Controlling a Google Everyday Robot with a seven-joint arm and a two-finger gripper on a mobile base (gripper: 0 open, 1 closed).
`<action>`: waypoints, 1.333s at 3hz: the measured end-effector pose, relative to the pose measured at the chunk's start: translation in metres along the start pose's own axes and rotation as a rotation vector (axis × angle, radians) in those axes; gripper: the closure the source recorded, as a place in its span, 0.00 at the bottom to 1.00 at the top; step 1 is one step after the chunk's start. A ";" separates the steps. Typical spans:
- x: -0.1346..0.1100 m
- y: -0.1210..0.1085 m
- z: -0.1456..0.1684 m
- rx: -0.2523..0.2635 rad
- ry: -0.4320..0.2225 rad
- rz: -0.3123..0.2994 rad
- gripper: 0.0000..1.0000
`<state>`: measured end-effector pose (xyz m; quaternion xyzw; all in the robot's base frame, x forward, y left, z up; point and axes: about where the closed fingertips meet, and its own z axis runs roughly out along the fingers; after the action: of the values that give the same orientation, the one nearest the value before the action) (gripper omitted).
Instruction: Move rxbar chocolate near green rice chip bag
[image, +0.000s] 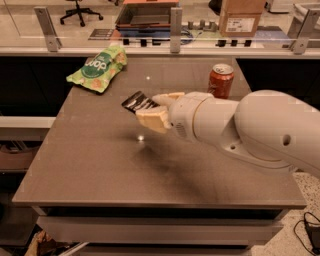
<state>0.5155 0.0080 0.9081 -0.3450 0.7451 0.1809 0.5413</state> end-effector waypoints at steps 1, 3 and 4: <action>-0.016 -0.032 0.012 0.031 -0.015 -0.015 1.00; -0.052 -0.087 0.045 0.086 -0.027 -0.078 1.00; -0.070 -0.111 0.067 0.108 -0.009 -0.114 1.00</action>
Offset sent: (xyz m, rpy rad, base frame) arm 0.1266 -0.0187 0.0483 -0.0296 -0.0962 -0.0535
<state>0.6522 -0.0039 0.9618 -0.3562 0.7304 0.1108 0.5721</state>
